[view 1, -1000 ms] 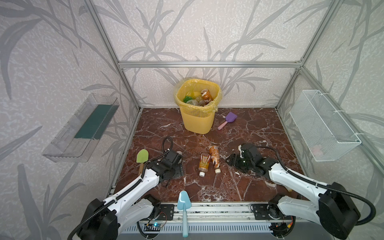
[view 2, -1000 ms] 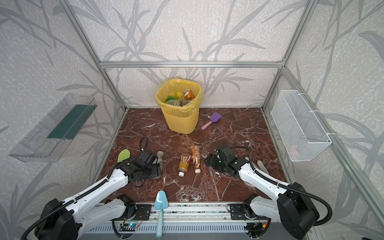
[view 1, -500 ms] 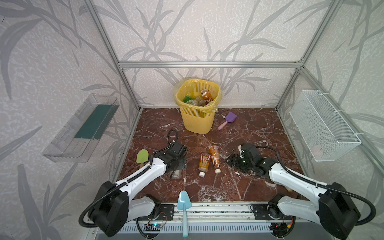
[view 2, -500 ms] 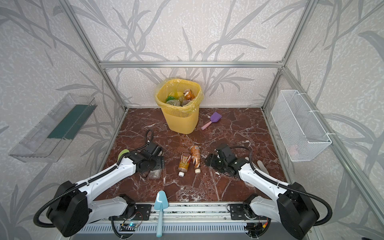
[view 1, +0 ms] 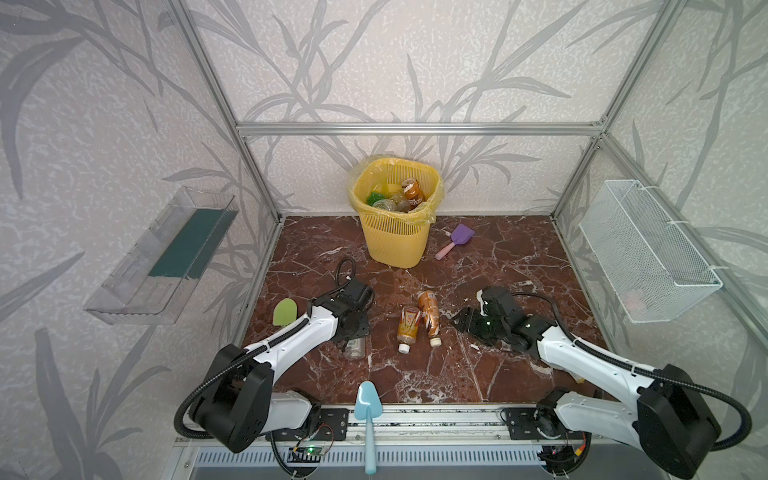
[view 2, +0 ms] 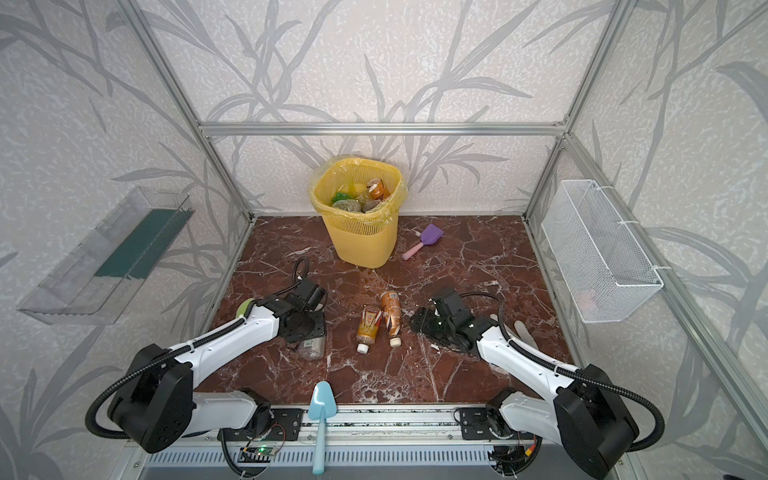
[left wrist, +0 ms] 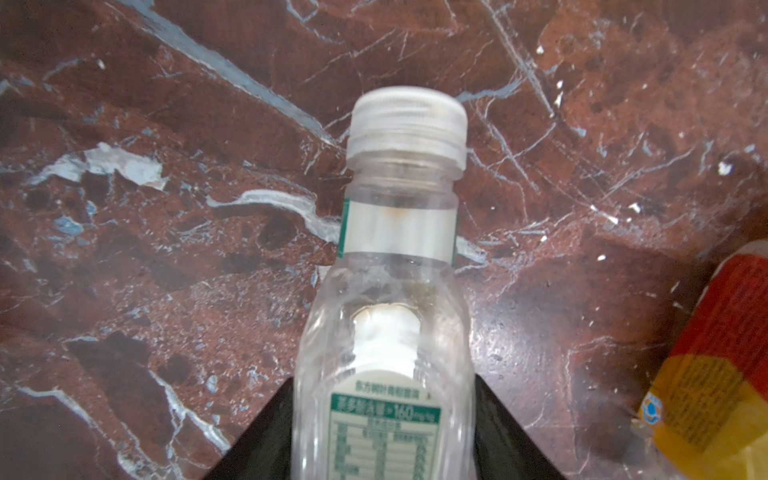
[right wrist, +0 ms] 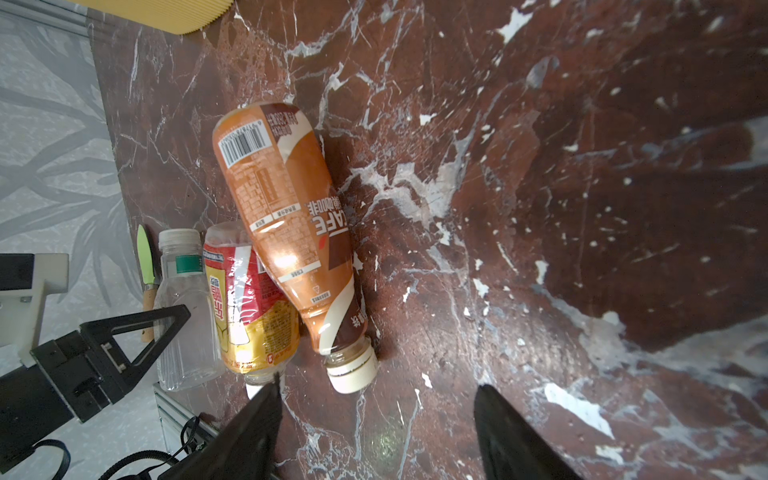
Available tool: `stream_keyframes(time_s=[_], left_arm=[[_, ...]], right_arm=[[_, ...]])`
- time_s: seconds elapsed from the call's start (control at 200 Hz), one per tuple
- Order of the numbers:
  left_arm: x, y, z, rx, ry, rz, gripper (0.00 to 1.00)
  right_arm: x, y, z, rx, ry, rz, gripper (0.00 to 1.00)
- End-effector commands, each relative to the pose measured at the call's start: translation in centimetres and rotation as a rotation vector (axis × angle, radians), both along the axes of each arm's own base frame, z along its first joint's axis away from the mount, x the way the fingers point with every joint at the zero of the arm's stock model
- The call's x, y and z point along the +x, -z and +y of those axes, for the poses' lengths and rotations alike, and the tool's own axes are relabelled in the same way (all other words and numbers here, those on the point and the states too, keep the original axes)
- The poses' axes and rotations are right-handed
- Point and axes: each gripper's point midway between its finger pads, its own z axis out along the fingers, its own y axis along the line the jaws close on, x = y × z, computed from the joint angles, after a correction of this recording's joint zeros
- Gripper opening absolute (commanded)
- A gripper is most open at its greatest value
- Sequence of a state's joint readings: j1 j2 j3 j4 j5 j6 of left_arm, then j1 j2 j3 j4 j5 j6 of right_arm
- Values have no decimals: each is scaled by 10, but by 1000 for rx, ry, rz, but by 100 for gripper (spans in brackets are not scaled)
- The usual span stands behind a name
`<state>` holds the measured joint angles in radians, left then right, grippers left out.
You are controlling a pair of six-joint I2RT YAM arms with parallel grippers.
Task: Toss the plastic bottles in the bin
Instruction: 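Raise the left gripper over the yellow bin and drop the green-labeled bottle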
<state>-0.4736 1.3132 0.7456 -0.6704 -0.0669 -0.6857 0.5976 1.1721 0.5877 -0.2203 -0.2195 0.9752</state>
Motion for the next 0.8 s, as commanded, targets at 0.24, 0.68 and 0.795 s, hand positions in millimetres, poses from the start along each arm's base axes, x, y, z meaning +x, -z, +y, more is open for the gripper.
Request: stream_keyframes(time_s=[0.24, 0.68, 0.795], left_arm=[[-17, -11, 12, -9, -39, -19, 53], [59, -185, -29, -228, 47, -369, 52], [122, -326, -53, -344, 114, -670, 52]], right_arm=[[6, -4, 8, 13, -19, -14, 73], [6, -19, 8, 29, -21, -33, 73], [9, -43, 9, 45, -17, -58, 73]])
